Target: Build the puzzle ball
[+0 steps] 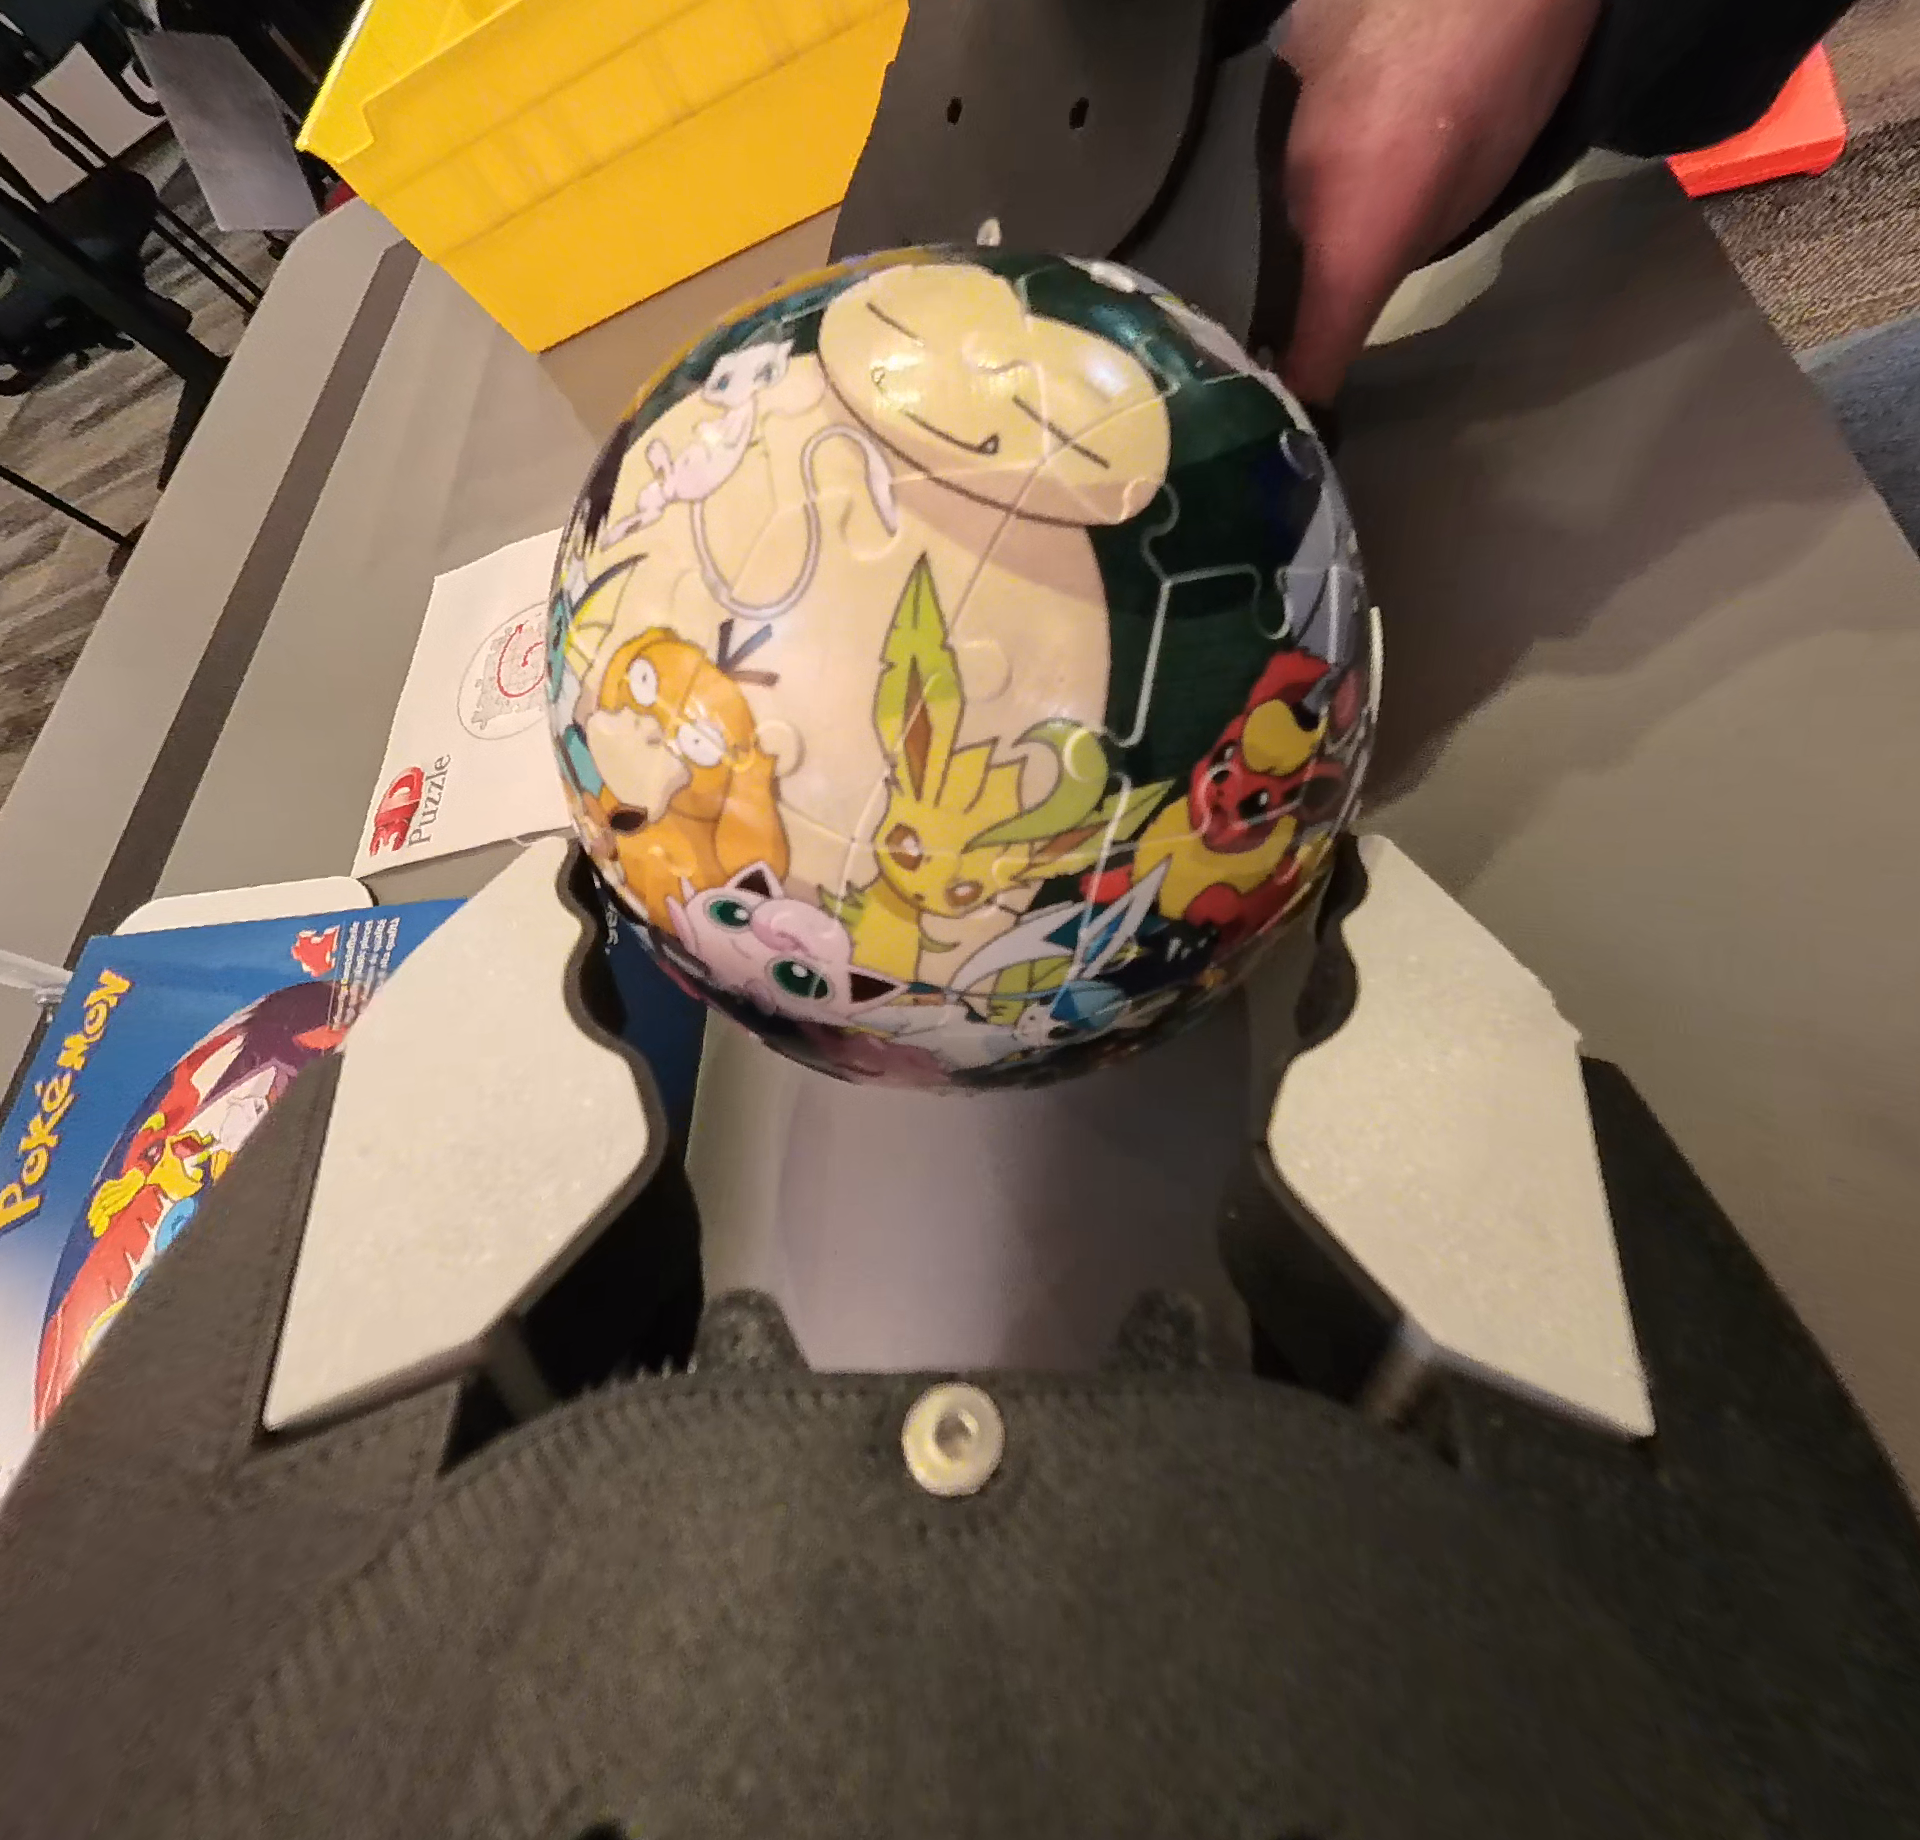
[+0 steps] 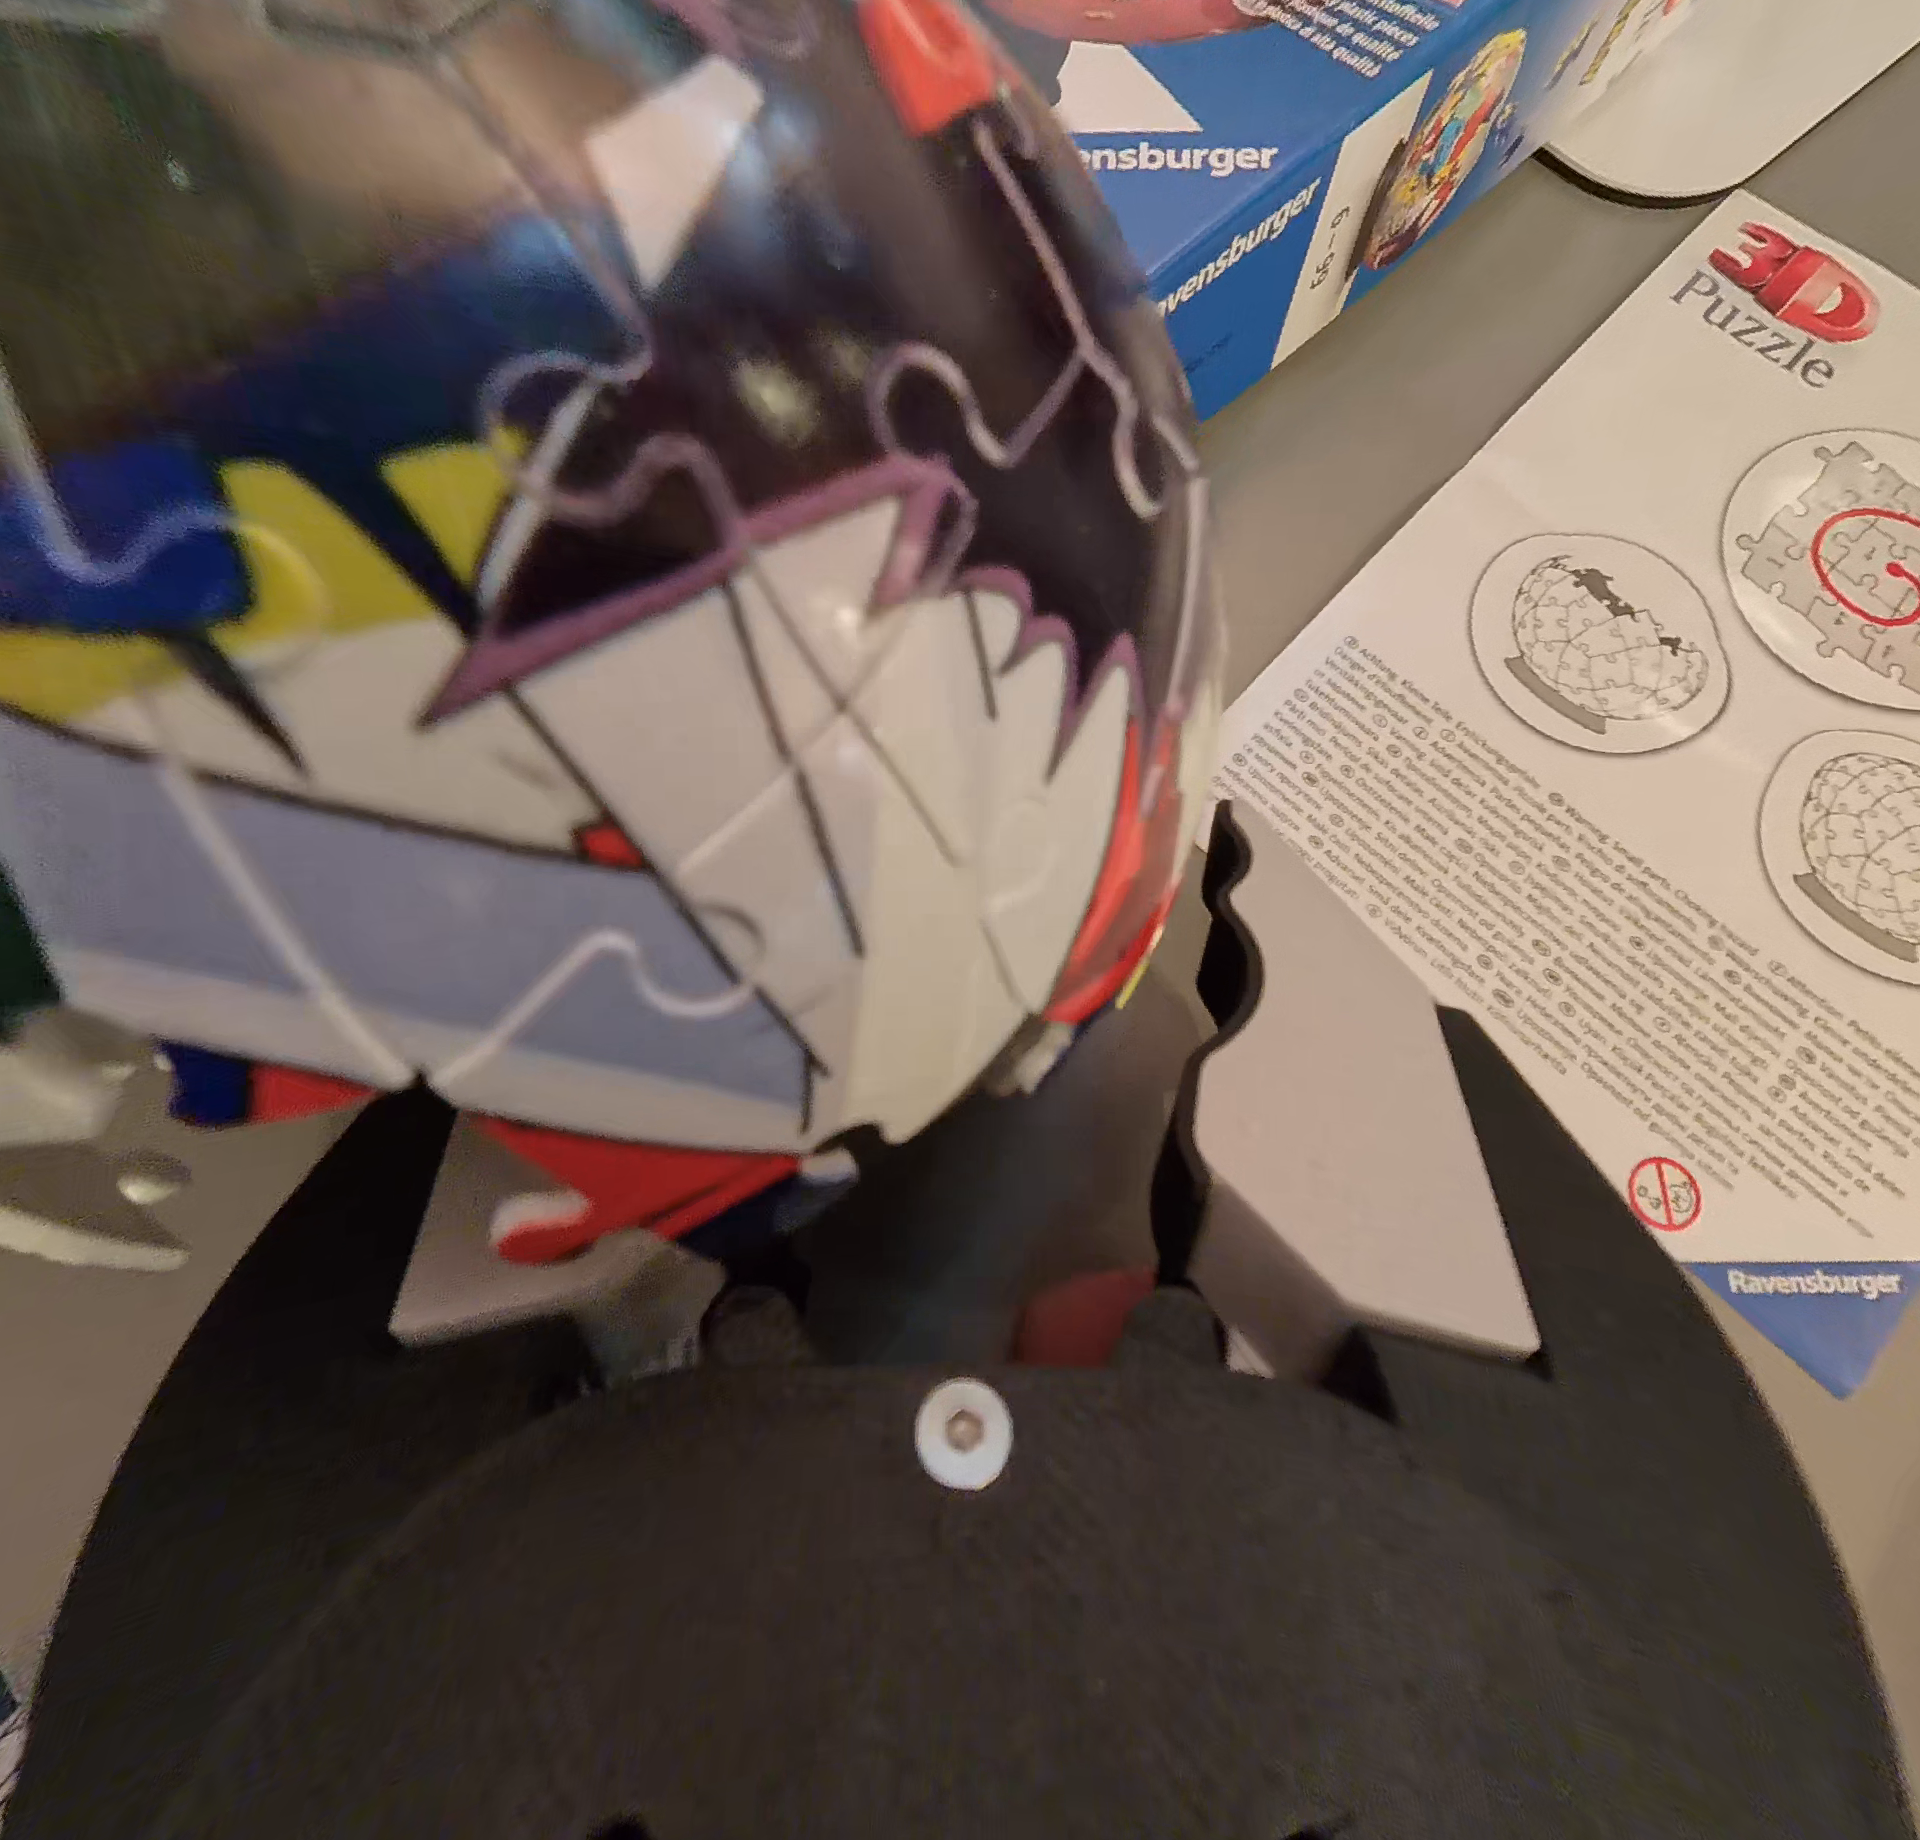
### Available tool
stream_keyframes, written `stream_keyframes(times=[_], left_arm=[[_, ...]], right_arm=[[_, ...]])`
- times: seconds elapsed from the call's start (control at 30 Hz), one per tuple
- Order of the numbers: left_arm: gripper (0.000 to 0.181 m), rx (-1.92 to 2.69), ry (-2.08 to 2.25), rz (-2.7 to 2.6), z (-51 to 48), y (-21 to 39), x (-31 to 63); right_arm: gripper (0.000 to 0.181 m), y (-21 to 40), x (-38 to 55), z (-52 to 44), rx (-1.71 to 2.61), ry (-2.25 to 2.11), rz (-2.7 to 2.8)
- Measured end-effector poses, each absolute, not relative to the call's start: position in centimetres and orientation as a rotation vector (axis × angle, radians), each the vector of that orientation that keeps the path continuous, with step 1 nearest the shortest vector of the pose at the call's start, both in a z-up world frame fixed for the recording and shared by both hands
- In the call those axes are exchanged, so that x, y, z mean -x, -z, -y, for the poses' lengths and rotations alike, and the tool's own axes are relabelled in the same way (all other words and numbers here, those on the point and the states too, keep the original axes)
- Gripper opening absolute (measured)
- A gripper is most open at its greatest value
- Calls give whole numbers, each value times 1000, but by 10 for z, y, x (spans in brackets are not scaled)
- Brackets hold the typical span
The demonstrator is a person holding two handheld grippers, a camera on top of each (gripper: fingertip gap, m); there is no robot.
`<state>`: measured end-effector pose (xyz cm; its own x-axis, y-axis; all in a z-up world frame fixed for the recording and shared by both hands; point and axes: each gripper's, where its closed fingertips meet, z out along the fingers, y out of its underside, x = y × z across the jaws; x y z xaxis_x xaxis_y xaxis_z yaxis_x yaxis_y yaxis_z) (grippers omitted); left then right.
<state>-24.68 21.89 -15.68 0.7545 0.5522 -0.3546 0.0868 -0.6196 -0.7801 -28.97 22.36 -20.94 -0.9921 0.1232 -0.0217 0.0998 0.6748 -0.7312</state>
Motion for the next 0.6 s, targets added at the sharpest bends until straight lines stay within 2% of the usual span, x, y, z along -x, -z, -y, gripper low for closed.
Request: stream_keyframes(times=[0.3,0.6], left_arm=[[127,2154,-748,476,-219,157,248],[123,2172,-795,460,-217,154,249]], right_arm=[[89,211,285,-233,190,-1230,2912],[94,206,287,-235,178,-1275,2874]])
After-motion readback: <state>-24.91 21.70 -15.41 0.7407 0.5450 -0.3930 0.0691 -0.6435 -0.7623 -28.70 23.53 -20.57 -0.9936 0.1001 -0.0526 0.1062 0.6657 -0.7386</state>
